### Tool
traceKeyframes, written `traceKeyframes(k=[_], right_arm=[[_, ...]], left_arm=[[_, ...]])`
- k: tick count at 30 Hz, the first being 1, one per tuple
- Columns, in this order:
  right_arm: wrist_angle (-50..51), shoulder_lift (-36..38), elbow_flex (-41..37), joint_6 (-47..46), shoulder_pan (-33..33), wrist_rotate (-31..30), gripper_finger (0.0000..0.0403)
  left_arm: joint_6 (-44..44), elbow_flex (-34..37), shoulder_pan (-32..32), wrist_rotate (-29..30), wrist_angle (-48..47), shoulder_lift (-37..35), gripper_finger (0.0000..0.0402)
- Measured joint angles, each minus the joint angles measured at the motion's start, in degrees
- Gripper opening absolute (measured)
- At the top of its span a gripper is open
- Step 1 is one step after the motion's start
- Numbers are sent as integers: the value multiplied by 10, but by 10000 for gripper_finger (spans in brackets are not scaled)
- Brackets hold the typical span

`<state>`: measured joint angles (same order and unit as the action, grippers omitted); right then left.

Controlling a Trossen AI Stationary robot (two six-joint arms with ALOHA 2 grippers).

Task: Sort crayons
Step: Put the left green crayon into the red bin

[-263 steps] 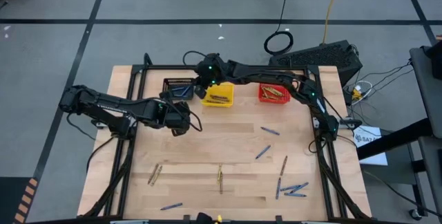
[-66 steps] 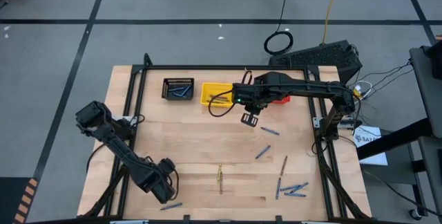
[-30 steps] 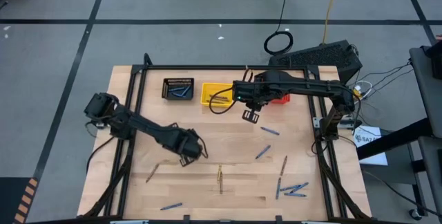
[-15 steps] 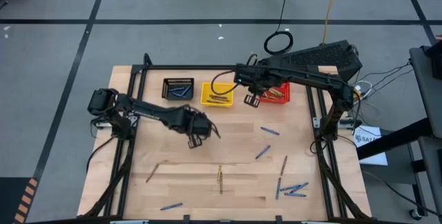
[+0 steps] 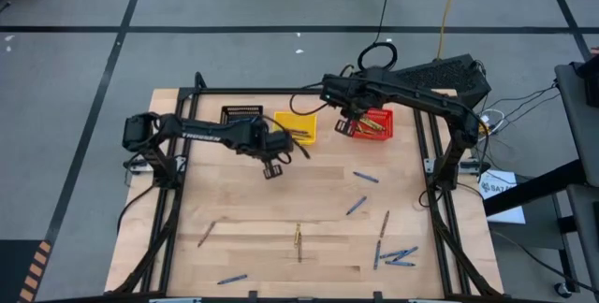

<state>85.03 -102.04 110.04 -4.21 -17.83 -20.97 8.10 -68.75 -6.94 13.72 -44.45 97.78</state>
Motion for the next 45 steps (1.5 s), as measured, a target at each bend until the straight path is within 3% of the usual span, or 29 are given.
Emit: traceKeyframes(k=[7,13,20,26,34,45], right_arm=[[2,0,0,0,-22,5,63],[7,5,0,-12,-39,80,63],[15,71,-19,-82,-18,94,63],[-91,189,-123,-130,25,150,63],[-255,329,-308,-168,65,152,63],[-431,398,-481,-161,99,151,64]], left_arm=[[-48,0,-30,-15,30,0,0],[-74,0,-44,-15,57,0,0],[-85,0,-37,-19,77,0,0],[-86,0,-19,-46,112,0,0],[-84,0,3,-63,168,0,0],[-69,0,18,-63,204,0,0]])
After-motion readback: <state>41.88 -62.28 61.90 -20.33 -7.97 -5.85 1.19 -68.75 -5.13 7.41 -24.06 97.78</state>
